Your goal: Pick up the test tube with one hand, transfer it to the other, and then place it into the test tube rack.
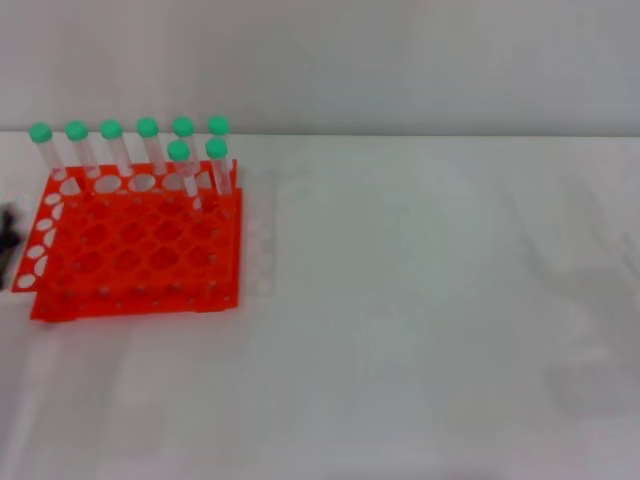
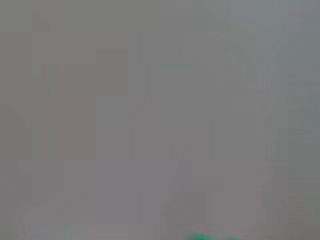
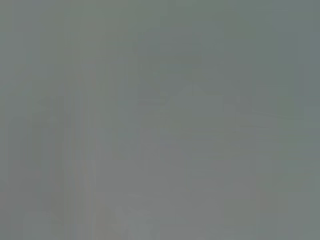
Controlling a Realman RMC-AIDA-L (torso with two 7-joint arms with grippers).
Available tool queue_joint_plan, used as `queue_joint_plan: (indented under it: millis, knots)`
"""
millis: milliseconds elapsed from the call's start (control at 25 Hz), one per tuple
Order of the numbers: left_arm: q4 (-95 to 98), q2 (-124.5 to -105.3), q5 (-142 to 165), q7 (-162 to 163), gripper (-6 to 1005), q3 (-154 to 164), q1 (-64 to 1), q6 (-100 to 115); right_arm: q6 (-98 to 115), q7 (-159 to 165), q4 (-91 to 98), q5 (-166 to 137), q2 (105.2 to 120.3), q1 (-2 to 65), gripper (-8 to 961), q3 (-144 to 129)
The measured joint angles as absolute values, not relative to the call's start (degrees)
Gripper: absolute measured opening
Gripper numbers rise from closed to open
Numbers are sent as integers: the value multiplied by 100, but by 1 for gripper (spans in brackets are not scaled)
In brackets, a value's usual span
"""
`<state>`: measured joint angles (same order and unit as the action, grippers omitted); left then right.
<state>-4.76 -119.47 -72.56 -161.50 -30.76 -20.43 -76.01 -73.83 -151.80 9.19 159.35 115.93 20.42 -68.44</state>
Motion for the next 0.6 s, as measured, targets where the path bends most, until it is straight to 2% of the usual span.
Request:
queue_joint_plan:
  millis: [160,360,600]
  knots:
    - [-480,-11949,-7771,-16072,893,-3077,-1520,-8009,-7339,-15182,851,15935,11592,2039,851,-6636]
    - [-523,-11952,-7896,-15948,893,-3075,-1330,-7922,-7257,-15184,815,15935,11593,2077,851,-6521]
    - [-604,-11949,-7871,-15926,893,-3049,-1515,-7820,-7078,-15176,743,15935,11593,2099,851,-6521]
